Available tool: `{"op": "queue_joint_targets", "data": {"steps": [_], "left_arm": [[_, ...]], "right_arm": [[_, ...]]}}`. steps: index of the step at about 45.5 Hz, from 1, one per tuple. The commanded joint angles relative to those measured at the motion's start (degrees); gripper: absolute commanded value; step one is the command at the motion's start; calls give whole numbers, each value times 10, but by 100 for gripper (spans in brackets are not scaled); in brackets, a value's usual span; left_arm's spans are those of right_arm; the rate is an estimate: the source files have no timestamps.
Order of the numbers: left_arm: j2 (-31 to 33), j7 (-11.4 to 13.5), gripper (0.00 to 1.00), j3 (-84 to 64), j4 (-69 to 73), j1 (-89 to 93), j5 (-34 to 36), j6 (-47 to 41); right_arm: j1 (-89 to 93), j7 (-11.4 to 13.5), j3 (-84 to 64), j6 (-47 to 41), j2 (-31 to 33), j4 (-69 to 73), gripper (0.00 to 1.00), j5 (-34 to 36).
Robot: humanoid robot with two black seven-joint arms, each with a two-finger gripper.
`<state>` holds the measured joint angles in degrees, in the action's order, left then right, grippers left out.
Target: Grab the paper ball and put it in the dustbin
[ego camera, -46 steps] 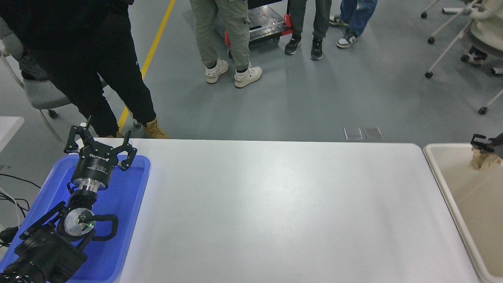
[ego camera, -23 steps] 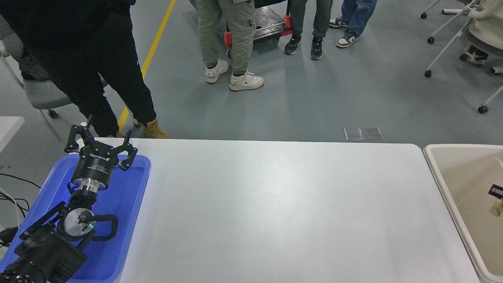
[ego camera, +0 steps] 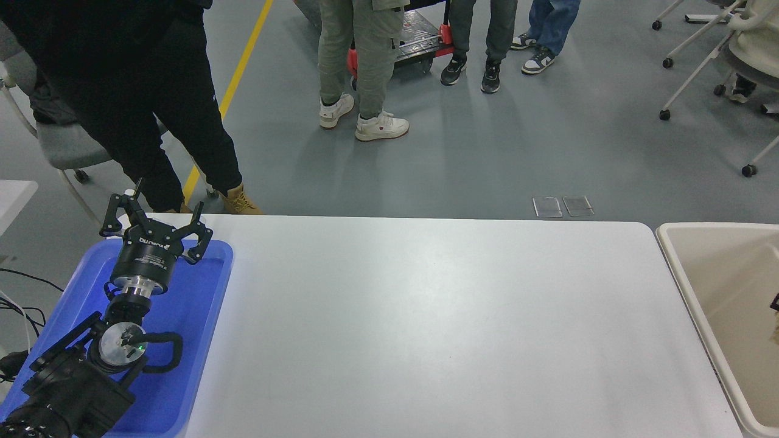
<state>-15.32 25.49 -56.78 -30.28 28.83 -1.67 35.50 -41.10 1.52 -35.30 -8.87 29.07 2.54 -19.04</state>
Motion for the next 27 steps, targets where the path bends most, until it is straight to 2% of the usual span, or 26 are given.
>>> {"op": "queue_joint_targets", "data": {"steps": [1, 10, 16, 20, 27], "left_arm": [[0, 0, 100, 0, 0, 0, 0, 0], [-1, 0, 100, 0, 0, 0, 0, 0], [0, 0, 100, 0, 0, 0, 0, 0], [0, 0, 100, 0, 0, 0, 0, 0], [0, 0, 100, 0, 0, 0, 0, 0]], "right_arm": [[-53, -4, 32, 2, -9, 8, 100, 3], [-126, -5, 255, 0, -34, 18, 100, 4], [-168, -7, 383, 0, -44, 74, 100, 3], [-180, -10, 427, 1, -42, 106, 100, 3], [-179, -28, 474, 2, -42, 127, 100, 3]]}}
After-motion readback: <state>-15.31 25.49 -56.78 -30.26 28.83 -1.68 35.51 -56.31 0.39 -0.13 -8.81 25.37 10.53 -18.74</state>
